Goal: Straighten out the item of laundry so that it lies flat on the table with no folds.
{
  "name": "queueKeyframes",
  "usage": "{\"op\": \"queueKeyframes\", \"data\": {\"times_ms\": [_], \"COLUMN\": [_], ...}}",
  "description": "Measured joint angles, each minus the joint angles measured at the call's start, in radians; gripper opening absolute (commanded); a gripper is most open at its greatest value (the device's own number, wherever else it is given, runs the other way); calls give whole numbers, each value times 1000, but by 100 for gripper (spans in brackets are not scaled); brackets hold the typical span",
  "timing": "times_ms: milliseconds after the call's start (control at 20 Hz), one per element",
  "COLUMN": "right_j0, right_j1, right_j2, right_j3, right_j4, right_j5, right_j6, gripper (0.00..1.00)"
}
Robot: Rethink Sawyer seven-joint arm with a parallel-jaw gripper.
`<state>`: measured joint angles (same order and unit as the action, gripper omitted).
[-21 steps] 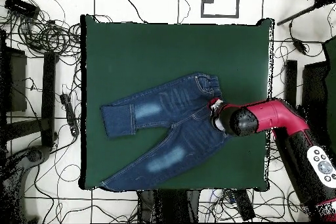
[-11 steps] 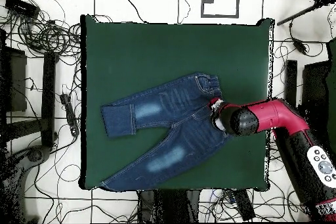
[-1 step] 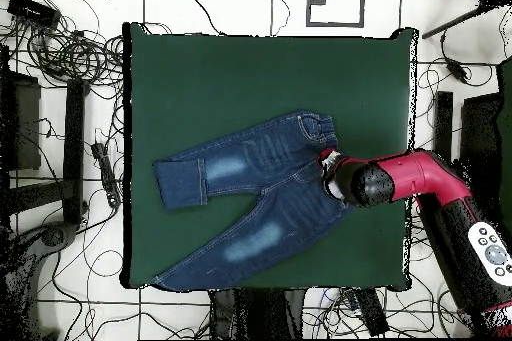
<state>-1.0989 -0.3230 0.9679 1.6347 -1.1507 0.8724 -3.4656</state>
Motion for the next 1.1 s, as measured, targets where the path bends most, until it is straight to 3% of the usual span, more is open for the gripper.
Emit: {"op": "queueKeyframes", "data": {"times_ms": [1100], "right_j0": [0], "right_j1": [4], "right_j2": [-1], "right_j3": [-48], "right_j4": [-2], "right_j5": [0], "right_j6": [-3], "gripper": [100]}}
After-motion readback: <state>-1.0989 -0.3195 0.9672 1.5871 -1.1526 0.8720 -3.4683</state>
